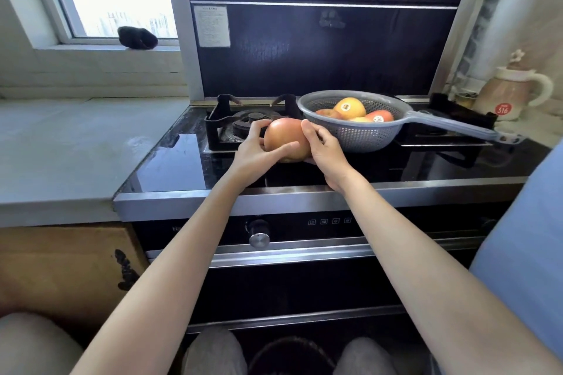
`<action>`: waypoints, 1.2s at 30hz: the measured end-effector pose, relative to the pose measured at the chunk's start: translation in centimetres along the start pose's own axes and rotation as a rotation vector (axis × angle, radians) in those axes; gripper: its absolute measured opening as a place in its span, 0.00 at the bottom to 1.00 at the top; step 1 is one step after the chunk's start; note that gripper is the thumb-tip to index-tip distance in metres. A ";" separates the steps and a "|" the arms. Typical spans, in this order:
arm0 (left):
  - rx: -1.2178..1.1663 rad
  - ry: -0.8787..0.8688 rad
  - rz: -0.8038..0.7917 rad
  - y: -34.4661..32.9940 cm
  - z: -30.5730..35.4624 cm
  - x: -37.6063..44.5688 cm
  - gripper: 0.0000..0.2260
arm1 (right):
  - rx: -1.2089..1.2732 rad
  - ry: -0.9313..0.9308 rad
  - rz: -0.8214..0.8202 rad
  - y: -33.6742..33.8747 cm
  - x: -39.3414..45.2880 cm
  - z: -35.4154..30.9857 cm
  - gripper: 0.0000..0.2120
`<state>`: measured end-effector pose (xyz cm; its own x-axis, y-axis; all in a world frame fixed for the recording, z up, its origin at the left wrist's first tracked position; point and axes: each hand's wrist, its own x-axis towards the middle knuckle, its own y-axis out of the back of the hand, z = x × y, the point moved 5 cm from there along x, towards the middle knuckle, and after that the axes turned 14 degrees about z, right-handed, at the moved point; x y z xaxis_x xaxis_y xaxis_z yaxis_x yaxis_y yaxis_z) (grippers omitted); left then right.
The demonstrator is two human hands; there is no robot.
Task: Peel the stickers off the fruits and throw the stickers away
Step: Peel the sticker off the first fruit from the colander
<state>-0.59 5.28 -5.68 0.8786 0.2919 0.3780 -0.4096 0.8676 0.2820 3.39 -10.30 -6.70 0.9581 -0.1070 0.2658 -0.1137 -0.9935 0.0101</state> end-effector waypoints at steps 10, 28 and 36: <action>0.103 -0.232 0.097 1.1 1.4 0.2 0.38 | 0.051 -0.003 -0.053 -0.4 -0.6 -1.5 0.22; 0.037 -0.268 0.506 10.7 3.3 9.0 0.36 | -0.039 0.135 -0.133 -12.3 4.3 -10.6 0.27; 0.230 -0.122 0.603 13.6 -1.6 15.5 0.33 | -0.123 0.176 -0.129 -15.7 7.4 -9.7 0.11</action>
<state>7.85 22.26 2.61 0.4497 0.6406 0.6224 -0.8755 0.4540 0.1653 9.69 4.87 4.50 0.9074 0.0397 0.4185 -0.0349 -0.9850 0.1692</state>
